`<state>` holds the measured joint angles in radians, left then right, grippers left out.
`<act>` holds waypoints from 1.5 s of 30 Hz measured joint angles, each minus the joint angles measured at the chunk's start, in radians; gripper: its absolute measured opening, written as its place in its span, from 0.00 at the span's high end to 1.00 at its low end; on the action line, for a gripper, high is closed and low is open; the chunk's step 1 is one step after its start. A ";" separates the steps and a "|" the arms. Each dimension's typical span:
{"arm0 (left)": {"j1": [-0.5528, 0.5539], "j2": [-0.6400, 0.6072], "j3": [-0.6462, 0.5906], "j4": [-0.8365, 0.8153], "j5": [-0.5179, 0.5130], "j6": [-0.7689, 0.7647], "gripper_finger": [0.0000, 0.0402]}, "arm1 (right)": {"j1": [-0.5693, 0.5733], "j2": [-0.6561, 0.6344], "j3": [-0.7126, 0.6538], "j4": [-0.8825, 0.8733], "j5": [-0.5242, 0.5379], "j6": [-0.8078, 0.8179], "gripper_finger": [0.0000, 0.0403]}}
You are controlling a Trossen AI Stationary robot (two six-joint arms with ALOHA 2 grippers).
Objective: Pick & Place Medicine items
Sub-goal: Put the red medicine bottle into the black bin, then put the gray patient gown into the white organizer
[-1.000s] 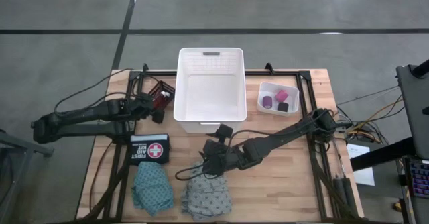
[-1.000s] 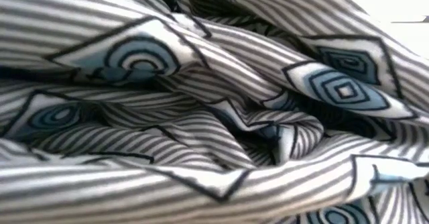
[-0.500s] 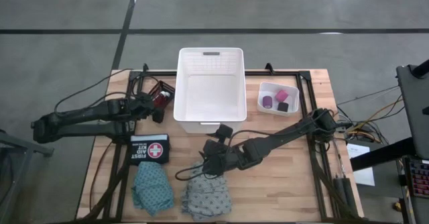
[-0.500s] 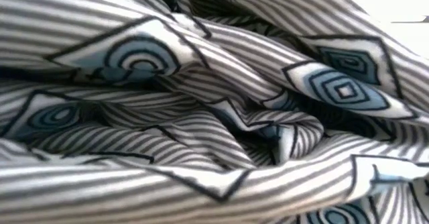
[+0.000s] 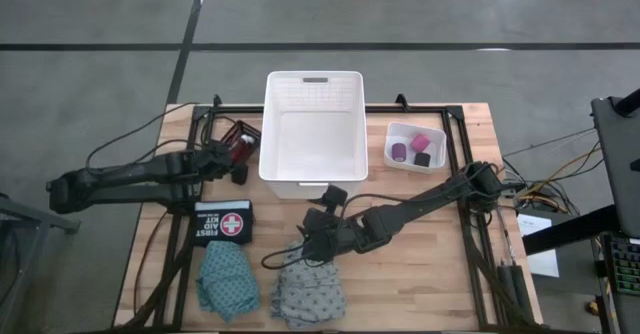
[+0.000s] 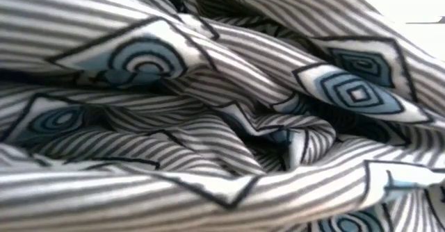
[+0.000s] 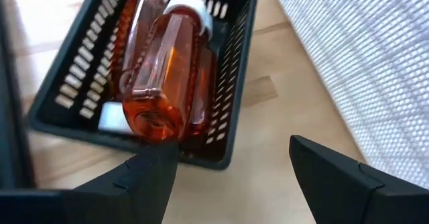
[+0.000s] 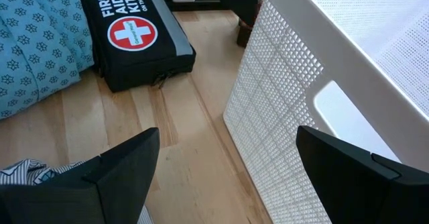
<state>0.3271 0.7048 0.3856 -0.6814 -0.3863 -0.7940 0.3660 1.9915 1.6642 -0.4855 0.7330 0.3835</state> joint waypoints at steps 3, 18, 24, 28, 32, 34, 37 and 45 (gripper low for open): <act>0.000 0.000 -0.013 0.052 -0.016 0.033 0.28 | 0.000 0.000 0.000 0.000 0.000 -0.001 0.14; 0.000 -0.002 0.002 0.084 -0.075 0.088 0.28 | -0.001 0.000 0.000 0.000 0.000 -0.001 0.14; 0.000 -0.003 0.094 0.083 0.044 0.224 0.28 | -0.001 0.000 0.000 -0.002 0.000 -0.001 0.14; -0.001 -0.003 0.200 0.067 0.200 0.364 0.28 | -0.001 0.000 0.000 -0.013 0.000 -0.002 0.14; -0.001 -0.003 0.333 -0.001 0.289 0.383 0.28 | -0.002 0.000 0.000 -0.013 0.000 -0.002 0.14; -0.001 -0.004 0.396 -0.055 0.307 0.400 0.28 | -0.002 0.000 0.000 -0.013 0.000 -0.001 0.14; -0.001 -0.014 0.474 -0.118 0.309 0.440 0.28 | -0.002 0.000 0.000 -0.015 0.000 -0.001 0.14; -0.085 -0.213 0.533 0.022 0.309 0.585 0.28 | 0.010 -0.009 0.000 -0.066 -0.009 0.002 0.14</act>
<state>0.2418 0.4921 0.9190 -0.6594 -0.0772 -0.2094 0.3759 1.9823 1.6638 -0.5511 0.7239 0.3851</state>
